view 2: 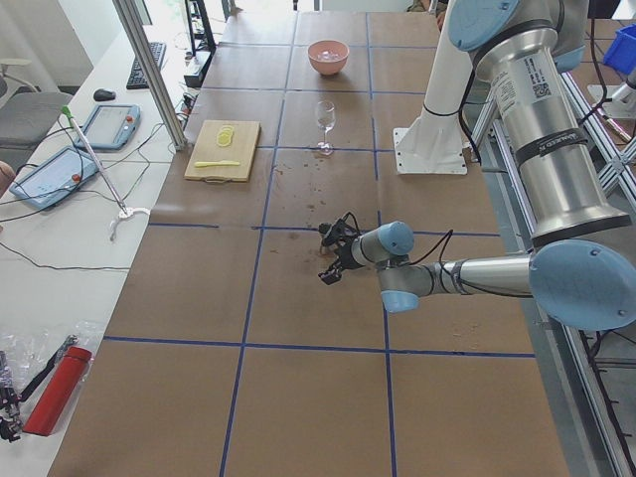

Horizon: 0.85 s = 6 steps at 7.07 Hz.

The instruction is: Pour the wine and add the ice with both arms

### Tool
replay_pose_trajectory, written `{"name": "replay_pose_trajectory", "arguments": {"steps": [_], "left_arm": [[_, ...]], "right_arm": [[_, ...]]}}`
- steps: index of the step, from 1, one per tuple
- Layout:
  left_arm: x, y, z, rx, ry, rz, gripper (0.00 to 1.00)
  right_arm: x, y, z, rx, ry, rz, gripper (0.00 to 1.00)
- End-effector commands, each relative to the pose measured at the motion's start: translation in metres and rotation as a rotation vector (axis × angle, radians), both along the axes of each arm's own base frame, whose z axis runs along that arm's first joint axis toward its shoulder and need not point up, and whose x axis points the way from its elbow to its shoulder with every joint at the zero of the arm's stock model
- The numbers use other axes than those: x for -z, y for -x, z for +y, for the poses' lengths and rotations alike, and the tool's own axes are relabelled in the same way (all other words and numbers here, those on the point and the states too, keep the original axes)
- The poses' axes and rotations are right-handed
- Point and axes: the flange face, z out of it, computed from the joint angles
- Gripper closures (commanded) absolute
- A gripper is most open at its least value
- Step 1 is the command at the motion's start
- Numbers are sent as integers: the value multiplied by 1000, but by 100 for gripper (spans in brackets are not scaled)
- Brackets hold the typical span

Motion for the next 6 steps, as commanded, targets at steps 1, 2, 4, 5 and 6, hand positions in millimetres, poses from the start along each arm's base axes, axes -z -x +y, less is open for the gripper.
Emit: {"name": "replay_pose_trajectory", "arguments": {"steps": [1,2,4,5,6], "left_arm": [[7,-45,31,148,-82,8,1],[10,-55,41,184,-116,9,1],[12,-62,50,216,-110,37,1],[17,-74,59,250,-118,65,1],[22,-82,63,276,-127,86,1]], "right_arm": [[0,0,0,3,-4,0,0],[0,0,1,4,-3,1,0],[-1,0,1,4,-2,1,0],[-1,0,1,4,-3,1,0],[-1,0,1,5,-3,1,0]]}}
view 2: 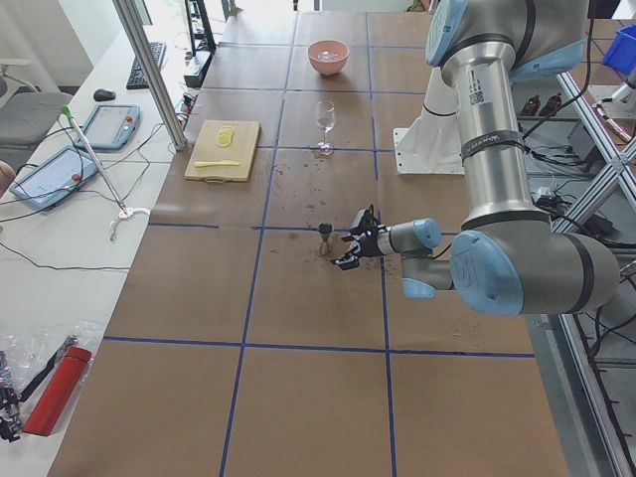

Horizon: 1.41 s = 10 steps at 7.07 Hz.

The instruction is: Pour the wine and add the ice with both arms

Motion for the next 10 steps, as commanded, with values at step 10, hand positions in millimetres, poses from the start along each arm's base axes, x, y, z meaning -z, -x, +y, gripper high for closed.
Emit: {"name": "replay_pose_trajectory", "arguments": {"steps": [10], "left_arm": [[0,-87,2,348,-93,134,4]], "right_arm": [[-4,0,3,0,8,0,0]]}}
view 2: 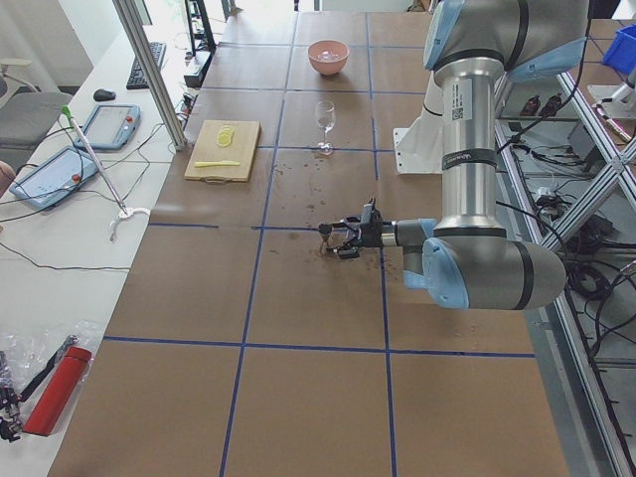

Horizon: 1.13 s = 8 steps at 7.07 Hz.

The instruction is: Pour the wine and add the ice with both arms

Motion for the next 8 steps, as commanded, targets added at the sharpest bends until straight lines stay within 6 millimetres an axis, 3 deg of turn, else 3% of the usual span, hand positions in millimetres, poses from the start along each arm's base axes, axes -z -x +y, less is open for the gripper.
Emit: {"name": "replay_pose_trajectory", "arguments": {"steps": [1,2,4,8], "left_arm": [[-6,-13,-2,13,-6,-14,5],[-7,-9,-7,25,-5,-17,7],[-11,-7,-10,32,-4,-22,21],[-12,-4,-16,43,-1,-22,26]], "right_arm": [[0,0,0,0,-1,0,0],[0,0,0,0,0,0,0],[0,0,0,0,0,-2,0],[1,0,0,-2,-1,0,0]]}}
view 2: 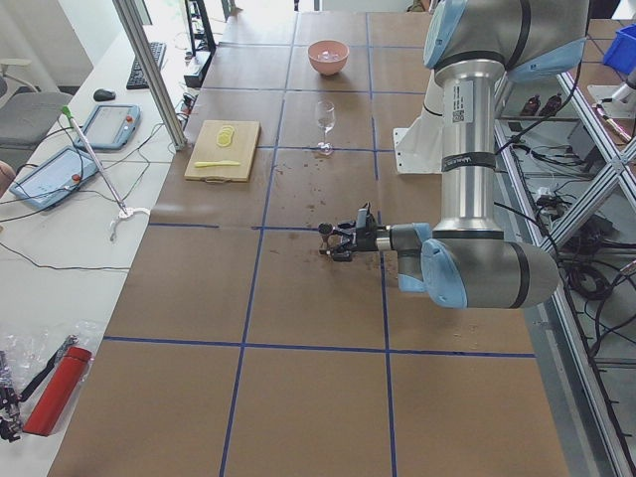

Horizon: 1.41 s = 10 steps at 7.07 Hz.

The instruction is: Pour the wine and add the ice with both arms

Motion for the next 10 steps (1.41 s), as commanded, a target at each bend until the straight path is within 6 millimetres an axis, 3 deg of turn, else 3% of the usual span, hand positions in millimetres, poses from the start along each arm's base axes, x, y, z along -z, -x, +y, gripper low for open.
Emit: {"name": "replay_pose_trajectory", "arguments": {"steps": [1,3,4,6,8,10], "left_arm": [[0,-1,0,-2,1,0,32],[0,-2,0,-2,1,0,45],[2,-4,0,-4,1,4,59],[15,-16,-1,-4,-1,41,100],[25,-18,-2,-35,-7,32,100],[78,-10,-6,-37,-60,29,100]], "right_arm": [[1,0,0,0,-1,1,0],[-1,0,0,0,4,1,0],[-2,0,0,0,5,1,0],[-3,0,0,0,5,1,0],[-3,0,0,-1,9,1,0],[0,0,0,-3,4,-1,0]]}}
